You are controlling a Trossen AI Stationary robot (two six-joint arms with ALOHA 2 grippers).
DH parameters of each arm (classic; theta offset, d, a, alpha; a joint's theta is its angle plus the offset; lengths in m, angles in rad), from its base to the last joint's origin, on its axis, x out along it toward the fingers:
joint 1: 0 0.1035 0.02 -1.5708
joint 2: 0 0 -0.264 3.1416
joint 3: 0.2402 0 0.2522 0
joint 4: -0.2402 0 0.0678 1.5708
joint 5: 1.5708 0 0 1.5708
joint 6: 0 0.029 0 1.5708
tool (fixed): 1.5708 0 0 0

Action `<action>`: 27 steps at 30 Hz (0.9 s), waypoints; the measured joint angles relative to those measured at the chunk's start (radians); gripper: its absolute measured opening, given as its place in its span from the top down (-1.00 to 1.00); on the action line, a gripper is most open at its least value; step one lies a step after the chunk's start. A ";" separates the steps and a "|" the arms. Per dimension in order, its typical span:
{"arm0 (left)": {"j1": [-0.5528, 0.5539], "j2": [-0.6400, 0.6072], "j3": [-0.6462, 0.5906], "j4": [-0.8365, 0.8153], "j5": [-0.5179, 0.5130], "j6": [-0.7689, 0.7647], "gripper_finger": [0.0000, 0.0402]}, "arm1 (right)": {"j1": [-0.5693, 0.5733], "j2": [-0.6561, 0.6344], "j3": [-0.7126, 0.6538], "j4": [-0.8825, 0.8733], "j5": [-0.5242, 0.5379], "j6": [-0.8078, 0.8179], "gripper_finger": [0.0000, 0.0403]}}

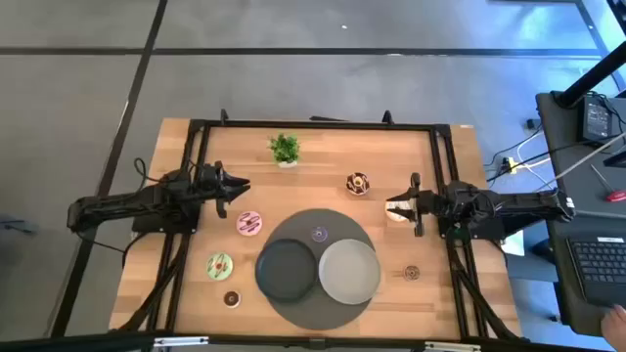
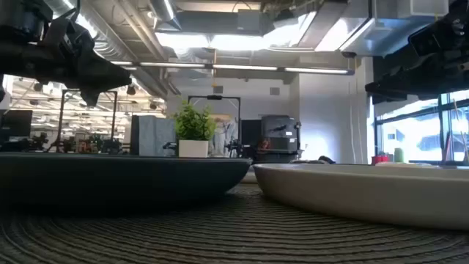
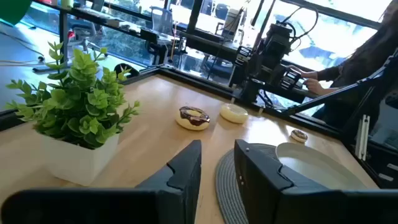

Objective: Pick & Place donuts

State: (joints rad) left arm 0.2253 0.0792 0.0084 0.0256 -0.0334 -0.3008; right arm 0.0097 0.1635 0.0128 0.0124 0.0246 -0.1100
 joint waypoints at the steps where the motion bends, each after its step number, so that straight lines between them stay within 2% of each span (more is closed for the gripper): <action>1: 0.000 0.000 0.000 0.000 0.000 0.000 0.55 | 0.000 0.000 0.000 0.000 0.000 0.000 0.34; 27: 0.000 0.000 0.000 0.000 0.000 0.000 0.54 | 0.000 0.000 0.000 0.000 0.000 0.000 0.34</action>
State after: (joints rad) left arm 0.2253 0.0795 0.0086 0.0254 -0.0334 -0.3008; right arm 0.0097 0.1635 0.0128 0.0124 0.0246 -0.1101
